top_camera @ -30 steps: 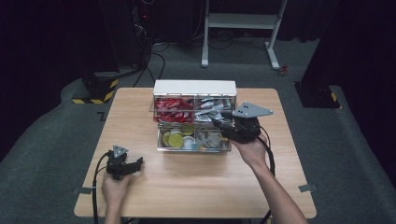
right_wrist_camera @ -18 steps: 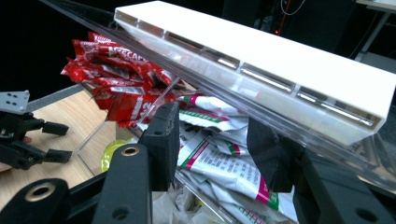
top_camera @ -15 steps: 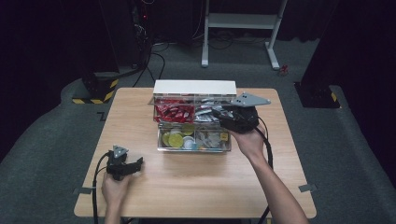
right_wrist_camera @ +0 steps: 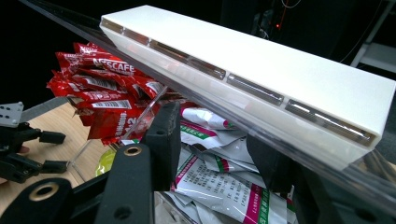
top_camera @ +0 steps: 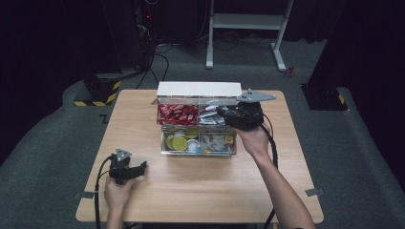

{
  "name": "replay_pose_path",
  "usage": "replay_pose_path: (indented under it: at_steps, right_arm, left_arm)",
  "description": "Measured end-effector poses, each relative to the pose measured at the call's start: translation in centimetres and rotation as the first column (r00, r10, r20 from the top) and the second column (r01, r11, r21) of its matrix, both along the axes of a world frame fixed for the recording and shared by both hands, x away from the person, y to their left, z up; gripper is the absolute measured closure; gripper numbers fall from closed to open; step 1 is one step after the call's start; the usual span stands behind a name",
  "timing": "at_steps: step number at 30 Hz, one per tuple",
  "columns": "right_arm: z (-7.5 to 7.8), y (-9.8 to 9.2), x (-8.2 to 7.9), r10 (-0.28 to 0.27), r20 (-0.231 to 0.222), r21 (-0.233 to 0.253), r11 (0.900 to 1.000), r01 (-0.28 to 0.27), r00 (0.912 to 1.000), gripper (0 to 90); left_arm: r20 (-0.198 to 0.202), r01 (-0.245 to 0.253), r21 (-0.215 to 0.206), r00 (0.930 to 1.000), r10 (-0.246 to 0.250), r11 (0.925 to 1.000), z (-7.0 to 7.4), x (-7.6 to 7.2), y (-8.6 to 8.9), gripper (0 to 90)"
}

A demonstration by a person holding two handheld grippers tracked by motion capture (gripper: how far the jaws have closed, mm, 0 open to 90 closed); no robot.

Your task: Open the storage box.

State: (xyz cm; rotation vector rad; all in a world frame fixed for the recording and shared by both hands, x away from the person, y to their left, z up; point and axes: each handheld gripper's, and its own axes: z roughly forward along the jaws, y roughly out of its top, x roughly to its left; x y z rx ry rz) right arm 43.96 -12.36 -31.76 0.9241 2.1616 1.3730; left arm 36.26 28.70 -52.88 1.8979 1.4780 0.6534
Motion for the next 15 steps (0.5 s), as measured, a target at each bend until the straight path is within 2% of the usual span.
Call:
replay_pose_path:
  at_steps: [6,13,15]
  right_arm:
    - [0.37,0.02,0.27,0.0,-0.011,-0.001,1.0,0.0,0.9999,55.0]
    - [0.44,0.09,0.6,-0.001,-0.017,0.011,1.0,0.001,0.9999,54.9]
    - [0.56,0.11,0.69,-0.002,-0.017,0.011,1.0,0.002,0.9999,54.8]
  left_arm:
    - [-0.008,-0.014,-0.001,0.9999,0.014,0.9999,-0.01,0.1,-0.38,16.9]
    - [-0.024,0.011,0.007,0.9996,-0.011,0.9999,0.16,0.12,-0.61,15.9]
    - [-0.03,0.015,-0.01,0.9994,-0.016,0.9998,0.25,0.17,-0.65,16.8]
